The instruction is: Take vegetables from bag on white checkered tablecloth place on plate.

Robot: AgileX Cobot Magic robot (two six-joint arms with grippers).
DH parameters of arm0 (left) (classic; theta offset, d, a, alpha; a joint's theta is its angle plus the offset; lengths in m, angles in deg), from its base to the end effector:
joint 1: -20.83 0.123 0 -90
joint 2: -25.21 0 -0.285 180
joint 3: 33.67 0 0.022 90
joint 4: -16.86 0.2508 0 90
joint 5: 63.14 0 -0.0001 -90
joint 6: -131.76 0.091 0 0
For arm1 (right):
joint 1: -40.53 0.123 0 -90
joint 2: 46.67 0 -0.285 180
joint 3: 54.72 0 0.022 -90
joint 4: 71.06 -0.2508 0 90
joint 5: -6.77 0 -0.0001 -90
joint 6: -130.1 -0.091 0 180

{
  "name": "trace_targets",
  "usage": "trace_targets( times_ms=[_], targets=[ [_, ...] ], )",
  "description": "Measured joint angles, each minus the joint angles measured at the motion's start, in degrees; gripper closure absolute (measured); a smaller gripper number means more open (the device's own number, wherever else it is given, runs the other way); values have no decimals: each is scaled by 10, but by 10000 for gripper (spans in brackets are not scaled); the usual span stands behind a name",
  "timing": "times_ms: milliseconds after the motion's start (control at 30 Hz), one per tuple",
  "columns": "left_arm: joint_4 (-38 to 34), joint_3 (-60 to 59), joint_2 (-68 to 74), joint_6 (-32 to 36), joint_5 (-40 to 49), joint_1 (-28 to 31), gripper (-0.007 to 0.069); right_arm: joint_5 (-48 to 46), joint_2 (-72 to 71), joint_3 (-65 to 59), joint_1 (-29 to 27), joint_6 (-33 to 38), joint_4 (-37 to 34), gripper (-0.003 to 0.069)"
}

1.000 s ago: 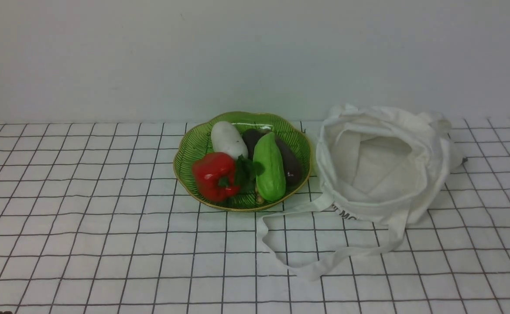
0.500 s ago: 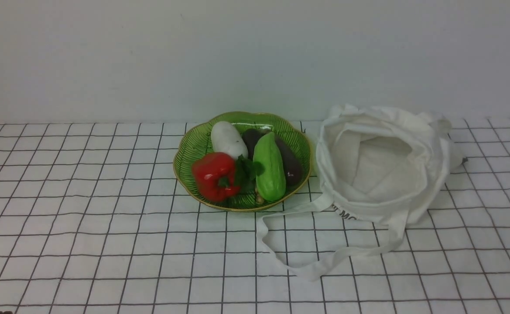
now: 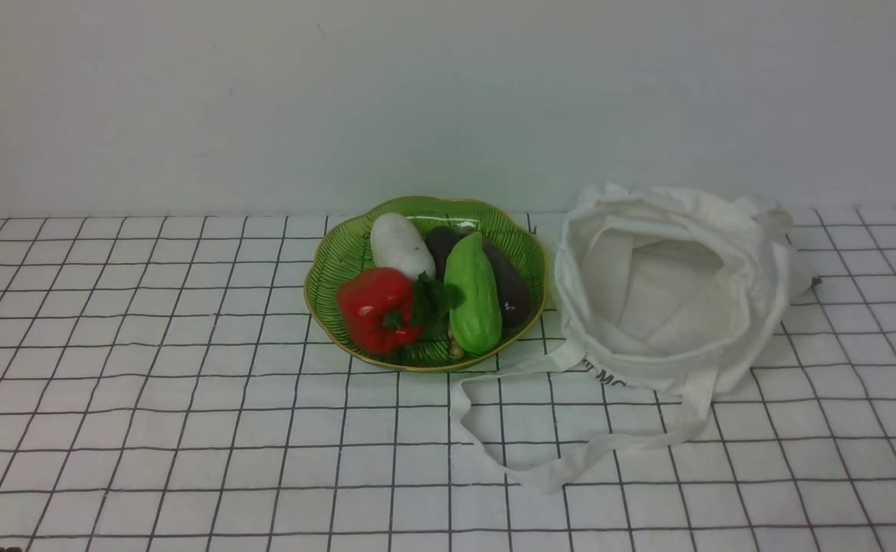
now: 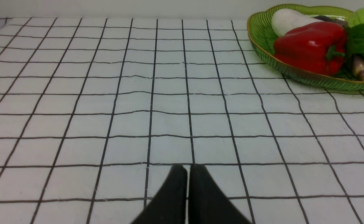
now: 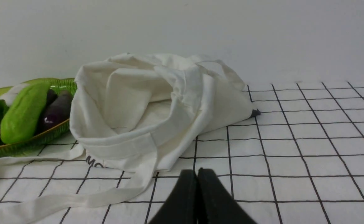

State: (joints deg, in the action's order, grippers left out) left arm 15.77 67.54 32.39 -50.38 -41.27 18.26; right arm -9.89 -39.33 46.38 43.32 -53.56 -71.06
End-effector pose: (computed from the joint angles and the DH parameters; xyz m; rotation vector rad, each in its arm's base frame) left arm 0.0524 -0.0030 0.1702 -0.0047 1.8828 -0.0751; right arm 0.0548 0.0027 0.1774 0.0136 1.7966 0.0805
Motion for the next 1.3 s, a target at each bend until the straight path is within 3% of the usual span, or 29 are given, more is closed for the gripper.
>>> trace_targets(
  times_ms=[1300],
  targets=[
    [0, 0, 0, 0, 0, 0, 632, -36, 0, 1, -6, -2, 0, 673]
  ],
)
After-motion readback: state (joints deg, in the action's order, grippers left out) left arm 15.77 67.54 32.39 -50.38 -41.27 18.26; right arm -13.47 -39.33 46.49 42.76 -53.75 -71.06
